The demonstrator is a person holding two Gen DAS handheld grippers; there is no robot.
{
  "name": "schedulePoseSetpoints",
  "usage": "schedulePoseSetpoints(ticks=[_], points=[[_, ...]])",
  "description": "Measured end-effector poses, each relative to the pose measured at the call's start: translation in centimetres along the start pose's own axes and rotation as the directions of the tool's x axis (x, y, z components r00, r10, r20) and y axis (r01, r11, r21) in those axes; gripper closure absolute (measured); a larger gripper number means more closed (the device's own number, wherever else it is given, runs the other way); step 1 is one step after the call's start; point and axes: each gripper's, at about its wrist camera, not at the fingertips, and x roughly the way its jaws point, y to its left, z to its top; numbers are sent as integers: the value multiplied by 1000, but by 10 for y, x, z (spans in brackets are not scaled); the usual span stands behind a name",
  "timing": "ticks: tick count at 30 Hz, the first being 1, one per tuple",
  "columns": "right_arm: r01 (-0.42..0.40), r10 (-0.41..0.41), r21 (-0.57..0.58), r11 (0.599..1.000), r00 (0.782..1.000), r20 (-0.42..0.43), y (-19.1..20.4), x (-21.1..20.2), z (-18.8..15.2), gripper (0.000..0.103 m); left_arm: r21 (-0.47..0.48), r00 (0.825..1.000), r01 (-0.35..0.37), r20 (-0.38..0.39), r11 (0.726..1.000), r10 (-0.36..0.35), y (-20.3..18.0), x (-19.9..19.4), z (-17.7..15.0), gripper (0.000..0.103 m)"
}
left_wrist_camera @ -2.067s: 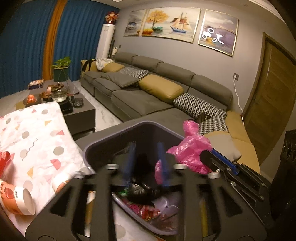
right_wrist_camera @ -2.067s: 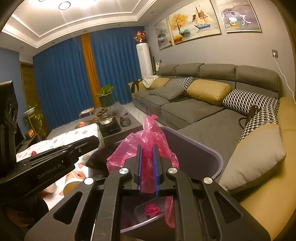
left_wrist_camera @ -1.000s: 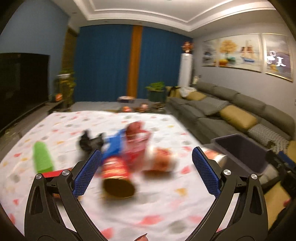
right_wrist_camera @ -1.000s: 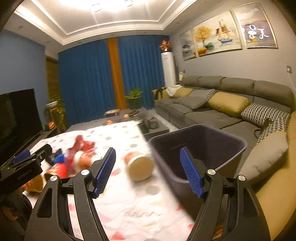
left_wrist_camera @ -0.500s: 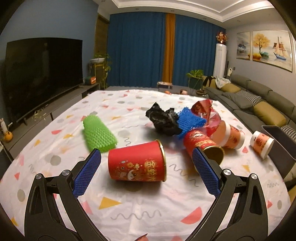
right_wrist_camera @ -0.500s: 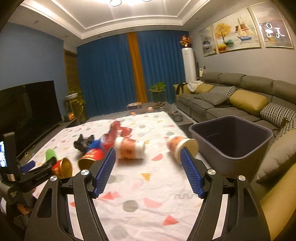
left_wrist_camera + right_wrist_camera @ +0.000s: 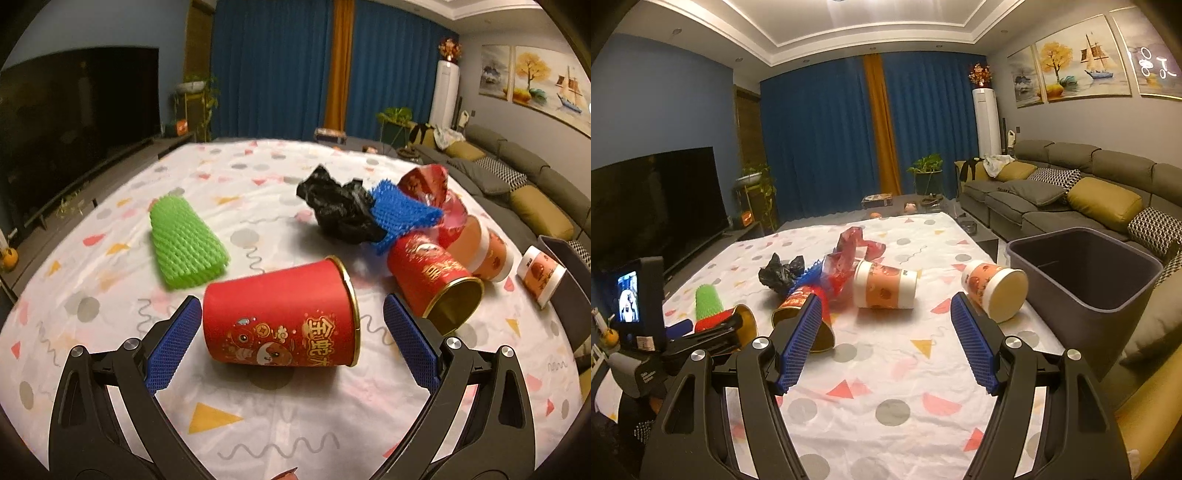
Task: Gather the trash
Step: 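Move both tools back to the table and grasp the large red paper cup with the left tool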
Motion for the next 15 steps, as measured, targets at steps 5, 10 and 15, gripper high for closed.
schedulePoseSetpoints(ticks=[5, 10, 15], points=[[-8, 8, -13, 1000, 1000, -17, 7, 10, -2, 32, -23, 999, 33, -41, 999, -34, 4, 10, 1, 6], [-13, 13, -15, 1000, 999, -29, 11, 16, -4, 32, -66, 994, 70, -83, 995, -75, 11, 20, 0, 12], [-12, 11, -18, 1000, 999, -41, 13, 19, -7, 32, -107, 988, 102, -106, 989, -114, 17, 25, -2, 20]])
